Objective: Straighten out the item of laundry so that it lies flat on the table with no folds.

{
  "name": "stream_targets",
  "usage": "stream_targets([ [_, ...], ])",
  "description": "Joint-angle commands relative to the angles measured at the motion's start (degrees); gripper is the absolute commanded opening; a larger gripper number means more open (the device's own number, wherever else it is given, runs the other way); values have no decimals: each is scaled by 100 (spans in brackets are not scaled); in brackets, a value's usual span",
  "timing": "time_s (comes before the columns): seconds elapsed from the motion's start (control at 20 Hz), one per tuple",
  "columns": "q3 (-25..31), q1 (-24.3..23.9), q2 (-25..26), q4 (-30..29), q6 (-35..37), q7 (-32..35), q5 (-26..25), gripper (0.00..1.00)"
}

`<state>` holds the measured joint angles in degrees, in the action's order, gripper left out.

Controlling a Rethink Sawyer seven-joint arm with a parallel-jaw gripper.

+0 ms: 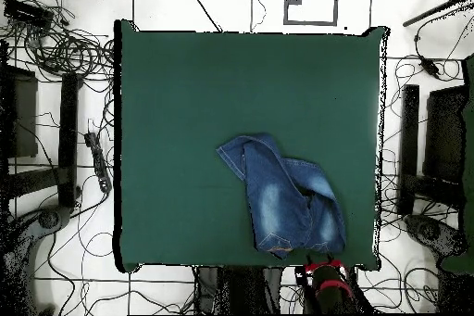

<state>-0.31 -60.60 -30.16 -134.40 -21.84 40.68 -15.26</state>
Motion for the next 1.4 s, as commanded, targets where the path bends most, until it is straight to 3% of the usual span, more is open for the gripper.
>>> stream_targets([
  [0.05,702,297,111,482,6,1776,140,100],
  [0.45,587,743,-423,503,611,1587,466,100],
  [1.4,447,1134,-960,832,1705,1364,653,100],
])
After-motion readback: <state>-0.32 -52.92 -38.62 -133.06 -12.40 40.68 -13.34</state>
